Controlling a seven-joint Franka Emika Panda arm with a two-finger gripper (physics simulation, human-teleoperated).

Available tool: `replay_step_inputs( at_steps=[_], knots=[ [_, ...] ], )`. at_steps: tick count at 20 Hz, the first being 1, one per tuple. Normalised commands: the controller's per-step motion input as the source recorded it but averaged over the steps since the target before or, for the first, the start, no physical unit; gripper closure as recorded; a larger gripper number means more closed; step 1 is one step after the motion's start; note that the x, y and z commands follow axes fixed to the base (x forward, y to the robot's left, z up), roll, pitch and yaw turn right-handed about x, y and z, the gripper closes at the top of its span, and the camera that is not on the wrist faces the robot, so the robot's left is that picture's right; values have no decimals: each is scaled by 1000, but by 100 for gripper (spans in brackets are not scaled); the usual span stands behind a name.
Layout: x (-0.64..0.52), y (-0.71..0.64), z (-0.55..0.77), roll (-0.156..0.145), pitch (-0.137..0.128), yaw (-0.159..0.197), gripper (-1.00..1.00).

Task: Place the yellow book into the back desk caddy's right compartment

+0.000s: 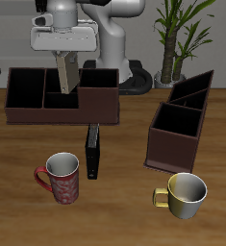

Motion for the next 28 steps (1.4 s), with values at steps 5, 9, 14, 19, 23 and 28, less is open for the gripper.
replay_step_inputs(
  at_steps=[5,9,14,19,23,28],
  knots=[
    [-458,159,413,2,-39,20,100],
    [-550,239,338,26,-28,27,100],
    [-499,325,177,9,-16,38,100],
    [-405,298,129,13,-30,50,100],
    [-265,172,50,24,-8,23,100],
    [-37,277,-77,36,9,31,100]
  ],
)
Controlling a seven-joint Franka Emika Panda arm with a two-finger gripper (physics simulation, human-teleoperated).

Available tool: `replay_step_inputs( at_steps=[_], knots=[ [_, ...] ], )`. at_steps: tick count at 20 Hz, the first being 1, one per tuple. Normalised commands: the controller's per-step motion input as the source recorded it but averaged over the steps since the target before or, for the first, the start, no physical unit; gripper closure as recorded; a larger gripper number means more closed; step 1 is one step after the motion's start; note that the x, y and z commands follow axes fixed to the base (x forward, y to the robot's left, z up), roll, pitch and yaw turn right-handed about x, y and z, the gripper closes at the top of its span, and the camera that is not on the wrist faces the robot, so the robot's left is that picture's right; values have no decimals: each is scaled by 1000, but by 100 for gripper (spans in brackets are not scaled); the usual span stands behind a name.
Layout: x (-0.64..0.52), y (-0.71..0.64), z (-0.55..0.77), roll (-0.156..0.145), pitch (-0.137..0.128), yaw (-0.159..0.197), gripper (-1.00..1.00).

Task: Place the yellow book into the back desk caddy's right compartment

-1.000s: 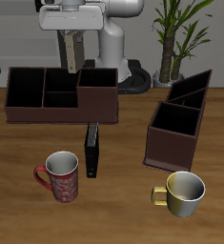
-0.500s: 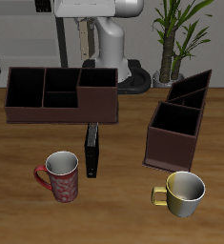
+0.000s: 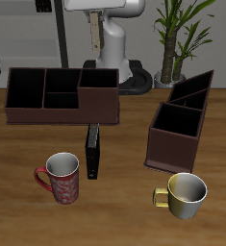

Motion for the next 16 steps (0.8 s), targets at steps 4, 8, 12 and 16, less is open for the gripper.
replay_step_inputs(
  at_steps=[4,8,12,16],
  knots=[
    [68,100,-134,13,24,4,100],
    [146,80,-253,22,40,2,100],
    [179,21,-329,9,49,-12,100],
    [132,14,-378,11,55,-12,100]
  ],
)
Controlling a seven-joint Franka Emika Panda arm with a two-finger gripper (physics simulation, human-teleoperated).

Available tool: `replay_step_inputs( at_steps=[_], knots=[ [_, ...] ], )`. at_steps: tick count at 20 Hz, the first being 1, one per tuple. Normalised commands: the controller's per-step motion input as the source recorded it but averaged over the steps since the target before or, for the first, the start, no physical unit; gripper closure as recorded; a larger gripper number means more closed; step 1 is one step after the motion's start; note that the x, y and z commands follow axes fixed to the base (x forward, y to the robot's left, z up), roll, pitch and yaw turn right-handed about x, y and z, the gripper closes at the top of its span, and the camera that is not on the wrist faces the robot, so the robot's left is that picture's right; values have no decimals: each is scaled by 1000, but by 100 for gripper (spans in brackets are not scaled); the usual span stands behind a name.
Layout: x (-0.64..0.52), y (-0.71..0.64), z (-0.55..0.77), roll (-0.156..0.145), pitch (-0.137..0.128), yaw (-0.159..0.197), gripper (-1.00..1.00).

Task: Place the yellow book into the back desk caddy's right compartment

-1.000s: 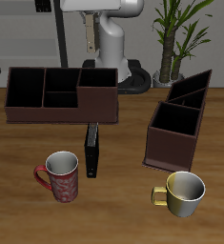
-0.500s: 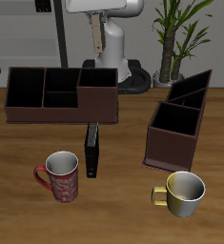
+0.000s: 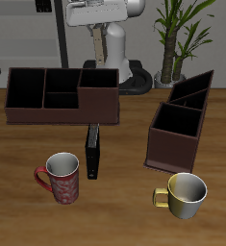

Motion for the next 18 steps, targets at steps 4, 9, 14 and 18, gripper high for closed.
replay_step_inputs(
  at_steps=[4,9,14,18],
  knots=[
    [143,6,-306,9,32,-5,100],
    [100,7,-336,6,37,-3,100],
    [74,-22,-317,-6,17,0,100],
    [73,-25,-424,1,53,-24,100]
  ],
)
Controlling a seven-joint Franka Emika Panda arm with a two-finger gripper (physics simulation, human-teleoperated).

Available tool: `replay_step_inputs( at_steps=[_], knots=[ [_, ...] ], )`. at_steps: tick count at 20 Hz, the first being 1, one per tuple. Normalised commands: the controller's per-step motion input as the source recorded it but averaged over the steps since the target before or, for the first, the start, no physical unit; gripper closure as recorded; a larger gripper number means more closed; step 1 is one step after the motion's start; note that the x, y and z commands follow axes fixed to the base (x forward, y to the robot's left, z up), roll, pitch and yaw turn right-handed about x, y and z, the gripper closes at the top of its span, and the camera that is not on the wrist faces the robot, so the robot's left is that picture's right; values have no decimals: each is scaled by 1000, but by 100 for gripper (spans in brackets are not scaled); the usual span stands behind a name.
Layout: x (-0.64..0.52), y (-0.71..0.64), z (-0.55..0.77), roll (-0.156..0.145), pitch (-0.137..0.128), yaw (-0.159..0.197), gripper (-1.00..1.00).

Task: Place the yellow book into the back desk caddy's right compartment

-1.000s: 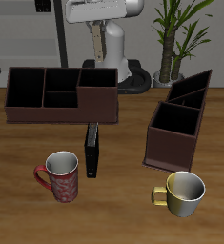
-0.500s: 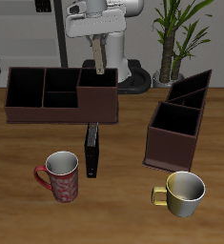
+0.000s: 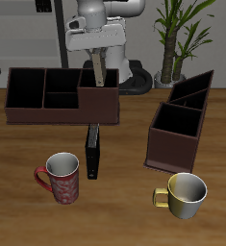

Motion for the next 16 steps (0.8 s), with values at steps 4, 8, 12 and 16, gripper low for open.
replay_step_inputs(
  at_steps=[4,8,12,16],
  knots=[
    [63,8,-298,5,36,-14,100],
    [49,9,-195,2,28,-21,100],
    [61,23,-370,22,70,-31,100],
    [56,11,-291,33,89,-27,100]
  ],
)
